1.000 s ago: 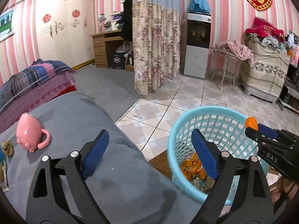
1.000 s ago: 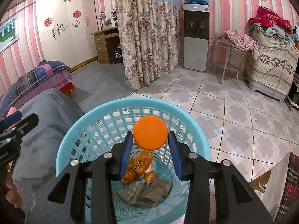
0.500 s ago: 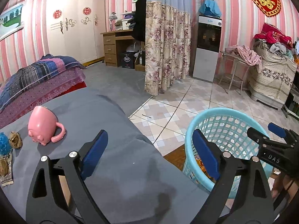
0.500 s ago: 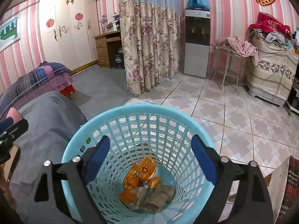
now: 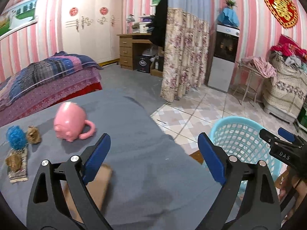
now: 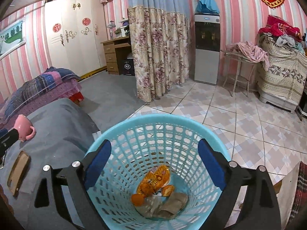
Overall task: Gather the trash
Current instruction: 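Move both tools back over the table toward the printed packet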
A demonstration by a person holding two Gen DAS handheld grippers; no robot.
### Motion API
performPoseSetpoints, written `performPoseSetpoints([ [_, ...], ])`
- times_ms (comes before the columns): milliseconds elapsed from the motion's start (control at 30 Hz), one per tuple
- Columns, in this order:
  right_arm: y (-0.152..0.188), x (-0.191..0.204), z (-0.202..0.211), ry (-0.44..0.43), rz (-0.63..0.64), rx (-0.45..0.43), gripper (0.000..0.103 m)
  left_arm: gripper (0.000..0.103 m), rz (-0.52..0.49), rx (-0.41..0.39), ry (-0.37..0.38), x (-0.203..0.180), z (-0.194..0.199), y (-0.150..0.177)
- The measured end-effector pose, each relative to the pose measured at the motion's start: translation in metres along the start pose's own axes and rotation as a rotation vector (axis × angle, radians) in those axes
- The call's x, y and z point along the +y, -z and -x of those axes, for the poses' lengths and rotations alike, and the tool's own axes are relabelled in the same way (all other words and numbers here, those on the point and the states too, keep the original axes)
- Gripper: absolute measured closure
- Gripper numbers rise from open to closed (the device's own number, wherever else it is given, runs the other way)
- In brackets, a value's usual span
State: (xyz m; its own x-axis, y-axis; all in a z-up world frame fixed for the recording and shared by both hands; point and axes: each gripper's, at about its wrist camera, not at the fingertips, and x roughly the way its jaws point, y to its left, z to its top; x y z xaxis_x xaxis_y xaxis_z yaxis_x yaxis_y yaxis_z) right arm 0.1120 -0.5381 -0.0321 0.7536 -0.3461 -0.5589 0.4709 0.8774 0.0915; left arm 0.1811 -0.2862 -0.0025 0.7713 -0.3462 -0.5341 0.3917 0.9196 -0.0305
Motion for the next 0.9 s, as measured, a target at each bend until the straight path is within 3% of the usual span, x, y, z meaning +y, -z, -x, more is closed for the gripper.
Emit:
performPoseSetpoints([
  [233,0.002,0.034,0.015,-0.067,0.04,-0.023,0.013,0.008,0.006,-0.035,-0.116,0.06,0.038,0.011],
  [500,0.011,0.098,0.024,-0.144,0.132,-0.027,0.013,0.008,0.064,0.0,-0.25,0.152,0.069,0.04],
  [567,0.016,0.116,0.026,-0.167,0.156,-0.025,0.007,0.008,0.086,0.009,-0.288,0.177,0.077,0.048],
  [900,0.049,0.214,0.039,-0.291,0.326,0.001,0.005,0.007,0.188,0.05,-0.369,0.266,0.099,0.085],
])
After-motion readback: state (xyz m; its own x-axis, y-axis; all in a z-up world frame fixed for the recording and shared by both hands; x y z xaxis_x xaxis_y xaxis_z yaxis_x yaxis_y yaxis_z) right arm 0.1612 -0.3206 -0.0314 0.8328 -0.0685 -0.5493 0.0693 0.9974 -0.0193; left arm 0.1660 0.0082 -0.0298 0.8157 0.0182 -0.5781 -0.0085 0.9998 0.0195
